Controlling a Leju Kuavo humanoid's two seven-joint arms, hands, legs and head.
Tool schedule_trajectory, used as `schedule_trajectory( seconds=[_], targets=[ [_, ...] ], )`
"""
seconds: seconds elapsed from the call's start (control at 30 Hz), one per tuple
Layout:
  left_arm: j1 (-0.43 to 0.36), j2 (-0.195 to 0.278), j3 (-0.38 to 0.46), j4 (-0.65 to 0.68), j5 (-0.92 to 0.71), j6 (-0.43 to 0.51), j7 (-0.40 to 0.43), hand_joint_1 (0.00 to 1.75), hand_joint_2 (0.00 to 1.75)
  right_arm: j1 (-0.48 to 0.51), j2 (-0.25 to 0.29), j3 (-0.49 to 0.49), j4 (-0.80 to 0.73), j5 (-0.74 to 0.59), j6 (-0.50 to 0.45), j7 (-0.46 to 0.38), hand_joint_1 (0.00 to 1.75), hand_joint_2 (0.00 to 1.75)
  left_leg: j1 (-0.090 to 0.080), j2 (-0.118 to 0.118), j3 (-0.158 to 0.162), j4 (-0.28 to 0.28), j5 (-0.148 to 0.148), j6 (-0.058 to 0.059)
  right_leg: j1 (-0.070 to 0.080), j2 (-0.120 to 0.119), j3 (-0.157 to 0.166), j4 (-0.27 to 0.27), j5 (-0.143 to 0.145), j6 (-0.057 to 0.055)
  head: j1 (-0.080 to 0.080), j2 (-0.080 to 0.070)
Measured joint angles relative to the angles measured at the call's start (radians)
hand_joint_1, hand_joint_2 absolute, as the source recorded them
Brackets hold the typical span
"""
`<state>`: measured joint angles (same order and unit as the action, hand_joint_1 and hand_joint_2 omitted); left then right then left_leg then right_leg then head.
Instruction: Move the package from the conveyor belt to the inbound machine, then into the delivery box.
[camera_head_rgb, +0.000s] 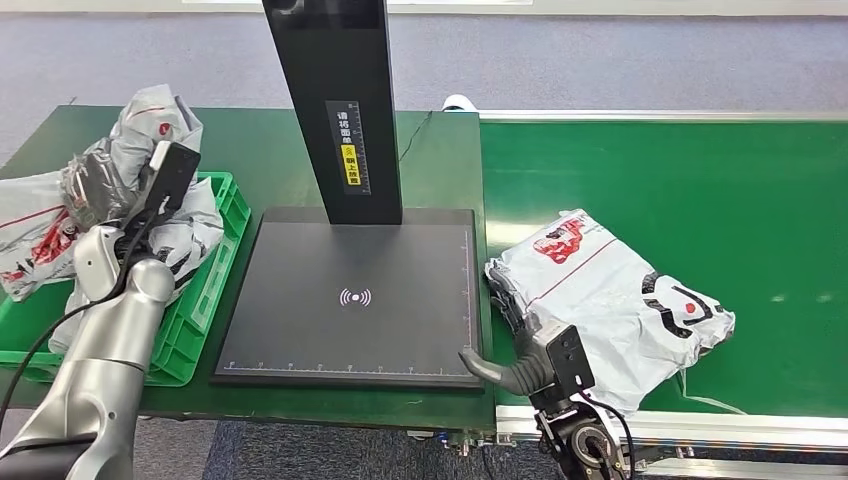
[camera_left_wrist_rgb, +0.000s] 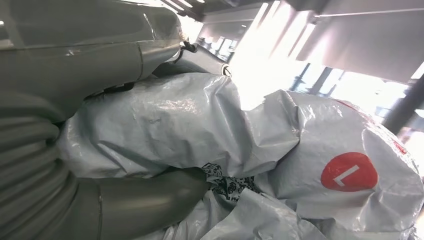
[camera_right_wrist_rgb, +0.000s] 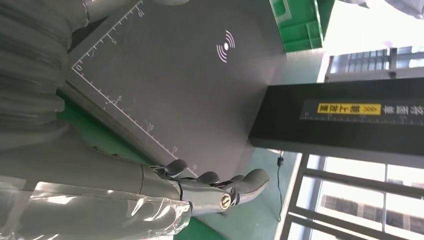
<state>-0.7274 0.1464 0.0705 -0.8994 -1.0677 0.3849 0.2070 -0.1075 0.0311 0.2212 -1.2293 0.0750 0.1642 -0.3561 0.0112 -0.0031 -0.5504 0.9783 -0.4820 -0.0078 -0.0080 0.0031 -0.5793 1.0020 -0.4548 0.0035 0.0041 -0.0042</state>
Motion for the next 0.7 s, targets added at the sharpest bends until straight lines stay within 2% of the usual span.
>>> schedule_trajectory(
  seconds=[0.07,0.13,0.27,0.37,0.7],
  targets=[
    [-0.023,0.016,0.013,0.044,-0.018,-0.012,0.012,1.75,1.75,-0.002,0.000,0.004,0.002,0.005,0.001,0.003,0.00,1.75,0.000,0.000,0.000,0.000,0.000,0.000,0.000,0.000,0.000,0.000,0.000,0.000,0.000,0.000],
    [-0.042,0.026,0.018,0.084,-0.051,-0.077,0.033,1.75,1.75,-0.007,-0.001,0.007,0.006,0.012,0.002,0.008,0.00,1.75,0.000,0.000,0.000,0.000,0.000,0.000,0.000,0.000,0.000,0.000,0.000,0.000,0.000,0.000],
    [-0.069,0.037,0.018,0.163,-0.073,-0.350,0.047,1.75,1.75,-0.022,0.000,0.010,0.021,0.024,0.012,0.010,0.00,1.75,0.000,0.000,0.000,0.000,0.000,0.000,0.000,0.000,0.001,0.000,0.000,0.000,0.000,0.000],
    [-0.077,0.044,0.019,0.215,-0.007,-0.470,0.018,1.75,1.75,-0.037,0.000,0.012,0.040,0.032,0.022,0.009,0.00,1.75,-0.001,0.000,0.000,0.000,0.000,0.000,-0.001,0.000,0.001,0.000,0.000,0.000,0.000,0.000],
    [-0.107,0.057,0.020,0.292,0.032,-0.503,0.001,1.75,1.75,-0.067,0.001,0.016,0.077,0.035,0.023,0.009,0.00,1.75,0.000,-0.002,0.001,0.000,0.000,0.000,-0.001,0.000,0.002,0.000,0.000,0.000,0.000,0.000]
  ],
)
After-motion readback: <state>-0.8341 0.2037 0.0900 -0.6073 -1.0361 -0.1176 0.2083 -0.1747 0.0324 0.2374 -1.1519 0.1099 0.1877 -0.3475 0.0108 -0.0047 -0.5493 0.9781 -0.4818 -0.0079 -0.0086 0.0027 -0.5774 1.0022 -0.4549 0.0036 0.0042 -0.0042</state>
